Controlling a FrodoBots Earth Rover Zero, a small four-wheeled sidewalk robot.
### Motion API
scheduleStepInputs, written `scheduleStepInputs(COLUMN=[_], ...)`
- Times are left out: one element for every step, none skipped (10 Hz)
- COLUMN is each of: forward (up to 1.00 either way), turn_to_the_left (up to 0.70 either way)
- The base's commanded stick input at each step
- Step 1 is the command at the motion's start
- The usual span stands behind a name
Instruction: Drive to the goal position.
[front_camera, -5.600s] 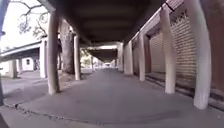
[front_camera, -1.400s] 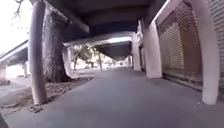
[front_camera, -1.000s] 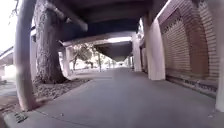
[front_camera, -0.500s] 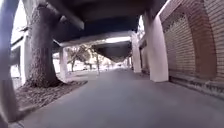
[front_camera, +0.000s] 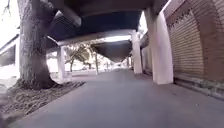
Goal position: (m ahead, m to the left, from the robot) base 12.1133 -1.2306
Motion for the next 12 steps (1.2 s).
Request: scheduleStepInputs(forward=[0.7, 0.7, 0.7, 0.7, 0.7, 0.7, 0.7, 0.7, 0.7, 0.7, 0.7, 0.7], turn_to_the_left=[0.0, 0.0, 0.0, 0.0, 0.0, 0.0, 0.0, 0.0, 0.0, 0.0, 0.0, 0.0])
